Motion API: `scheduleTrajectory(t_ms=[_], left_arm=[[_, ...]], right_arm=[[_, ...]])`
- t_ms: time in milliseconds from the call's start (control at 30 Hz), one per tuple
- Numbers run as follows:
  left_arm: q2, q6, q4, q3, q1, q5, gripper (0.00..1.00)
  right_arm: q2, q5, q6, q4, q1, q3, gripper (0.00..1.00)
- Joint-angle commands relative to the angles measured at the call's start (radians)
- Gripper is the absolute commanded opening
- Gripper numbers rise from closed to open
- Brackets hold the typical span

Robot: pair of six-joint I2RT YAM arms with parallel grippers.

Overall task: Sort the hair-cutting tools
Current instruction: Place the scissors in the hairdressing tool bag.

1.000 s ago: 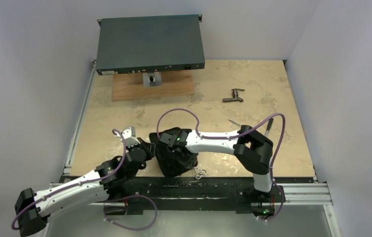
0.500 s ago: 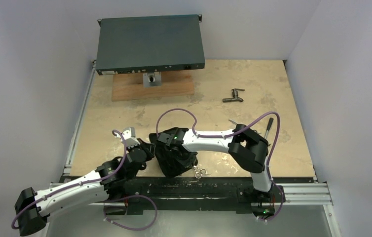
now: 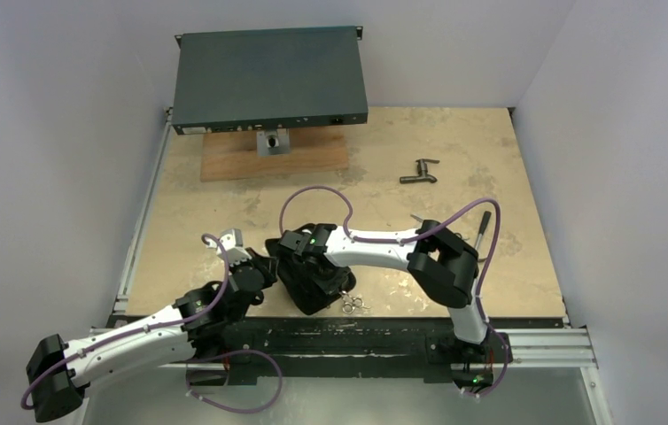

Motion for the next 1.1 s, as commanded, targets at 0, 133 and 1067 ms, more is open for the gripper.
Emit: scheduleTrajectory(t_ms=[0, 133, 1067], left_arm=[[0.007, -0.015, 0.052, -0.009, -0.019, 0.049, 0.00], [0.019, -0.015, 0.061, -0.014, -0.018, 0.049, 0.00], [-0.013, 0.009, 0.017, -0.012, -0.018, 0.019, 0.00]], right_arm=[[-0.016, 0.057, 0.035, 0.095, -0.007, 0.067, 0.00], [-0.015, 0.083, 0.032, 0.095, -0.011, 0.085, 0.00], [0.022, 0.146, -0.052, 0.118, -0.051, 0.109, 0.00]])
